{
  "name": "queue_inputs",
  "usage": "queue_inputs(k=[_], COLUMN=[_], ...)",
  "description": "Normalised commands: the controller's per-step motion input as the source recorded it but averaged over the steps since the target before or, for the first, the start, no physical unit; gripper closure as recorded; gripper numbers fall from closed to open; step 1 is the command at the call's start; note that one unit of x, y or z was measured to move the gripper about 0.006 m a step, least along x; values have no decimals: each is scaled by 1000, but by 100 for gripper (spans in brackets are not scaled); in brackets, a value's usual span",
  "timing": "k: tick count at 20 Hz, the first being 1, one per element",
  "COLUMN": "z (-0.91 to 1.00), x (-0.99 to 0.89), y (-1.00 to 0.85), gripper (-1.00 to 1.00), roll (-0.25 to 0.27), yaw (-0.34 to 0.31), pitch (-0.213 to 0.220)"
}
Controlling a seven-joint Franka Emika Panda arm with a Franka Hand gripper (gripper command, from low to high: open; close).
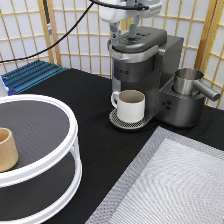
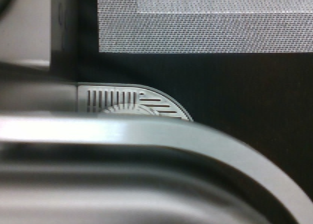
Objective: Make coffee
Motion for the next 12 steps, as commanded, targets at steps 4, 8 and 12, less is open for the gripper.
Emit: queue_inputs(k=[4,8,12], z=[-979,-1000,11], x=[24,39,-325], y=[-246,-314,111], gripper=[-100,-100,-100], roll=[-1,-2,-5], yaw=[0,0,7], pitch=[0,2,-5])
